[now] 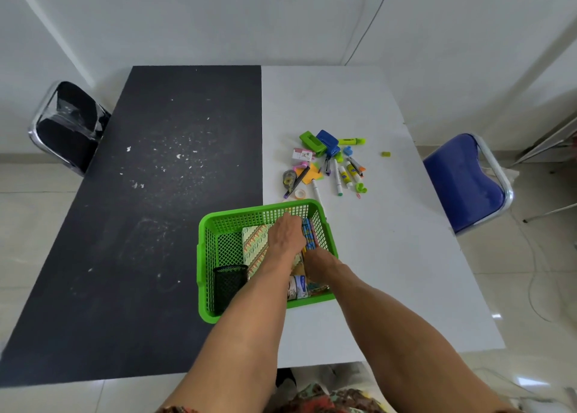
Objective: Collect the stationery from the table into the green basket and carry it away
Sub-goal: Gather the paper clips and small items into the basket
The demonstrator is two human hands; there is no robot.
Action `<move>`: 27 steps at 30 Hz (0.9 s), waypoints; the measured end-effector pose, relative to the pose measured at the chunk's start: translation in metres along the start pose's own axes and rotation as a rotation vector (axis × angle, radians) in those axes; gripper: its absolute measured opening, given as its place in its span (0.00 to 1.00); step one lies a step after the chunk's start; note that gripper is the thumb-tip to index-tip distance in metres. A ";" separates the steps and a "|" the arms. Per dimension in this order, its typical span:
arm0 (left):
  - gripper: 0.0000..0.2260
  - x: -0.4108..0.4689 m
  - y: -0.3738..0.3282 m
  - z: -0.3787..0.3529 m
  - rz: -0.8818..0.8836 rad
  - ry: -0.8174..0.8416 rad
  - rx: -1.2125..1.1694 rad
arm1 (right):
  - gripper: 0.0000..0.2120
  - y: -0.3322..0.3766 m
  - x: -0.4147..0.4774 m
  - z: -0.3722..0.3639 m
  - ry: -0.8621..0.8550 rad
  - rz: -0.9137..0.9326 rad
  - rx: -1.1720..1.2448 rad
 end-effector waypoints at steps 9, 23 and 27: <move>0.11 0.025 -0.024 0.026 -0.030 -0.080 0.032 | 0.10 -0.014 0.004 0.079 -0.372 0.002 0.133; 0.14 0.091 -0.104 -0.013 -0.152 0.016 0.024 | 0.14 -0.136 0.055 0.095 -0.403 -0.197 0.300; 0.14 0.113 -0.116 -0.034 -0.098 0.069 -0.013 | 0.13 -0.160 0.082 0.103 -0.390 -0.182 0.270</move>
Point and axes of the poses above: each hand's wrist, its own x-axis towards the middle knuckle, its own z-axis out of the back of the hand, y = z × x, the point moved 5 cm from there along x, towards the middle knuckle, and after that the axes turned 6 degrees about x, right-handed, at the moved point
